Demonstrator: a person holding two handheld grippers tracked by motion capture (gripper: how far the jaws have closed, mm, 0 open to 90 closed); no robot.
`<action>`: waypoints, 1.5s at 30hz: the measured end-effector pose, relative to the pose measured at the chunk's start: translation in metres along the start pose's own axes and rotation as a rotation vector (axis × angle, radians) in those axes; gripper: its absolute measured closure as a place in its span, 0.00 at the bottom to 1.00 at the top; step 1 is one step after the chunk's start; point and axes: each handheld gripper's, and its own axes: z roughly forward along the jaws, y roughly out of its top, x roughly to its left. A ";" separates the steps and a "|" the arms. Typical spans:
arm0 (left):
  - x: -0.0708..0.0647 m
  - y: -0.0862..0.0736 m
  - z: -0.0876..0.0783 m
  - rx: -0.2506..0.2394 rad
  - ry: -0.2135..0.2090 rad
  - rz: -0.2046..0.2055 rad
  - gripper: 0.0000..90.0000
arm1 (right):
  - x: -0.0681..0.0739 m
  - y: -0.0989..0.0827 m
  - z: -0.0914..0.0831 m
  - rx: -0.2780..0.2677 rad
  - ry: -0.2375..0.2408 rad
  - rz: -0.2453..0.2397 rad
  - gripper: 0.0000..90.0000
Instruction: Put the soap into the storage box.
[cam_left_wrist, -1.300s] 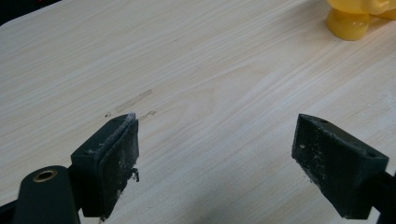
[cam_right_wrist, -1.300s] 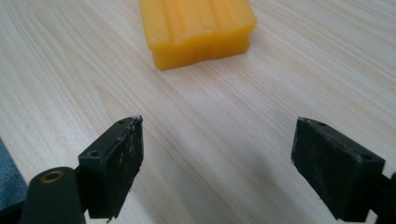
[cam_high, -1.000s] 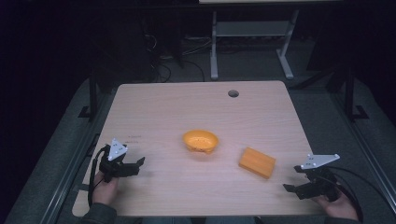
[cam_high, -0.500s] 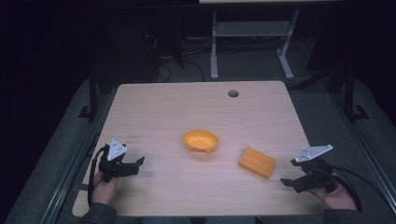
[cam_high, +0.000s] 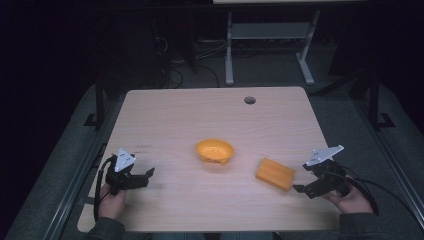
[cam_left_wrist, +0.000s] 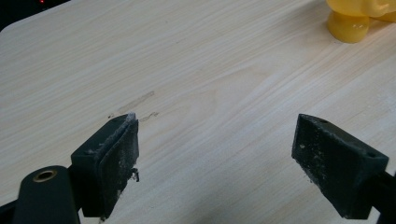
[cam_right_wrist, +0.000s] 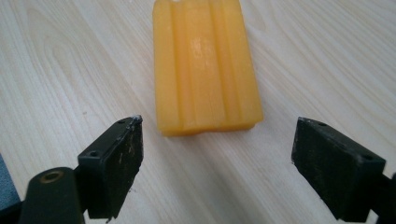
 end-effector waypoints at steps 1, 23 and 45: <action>0.000 0.000 0.000 0.000 0.000 0.000 0.16 | 0.000 0.002 0.000 0.002 -0.001 -0.001 0.17; 0.002 0.001 -0.002 -0.001 0.001 -0.001 0.16 | 0.002 0.044 0.029 0.062 0.042 -0.075 0.16; 0.002 0.001 -0.002 -0.004 -0.002 0.000 0.16 | 0.001 0.059 0.067 0.145 0.076 -0.087 0.16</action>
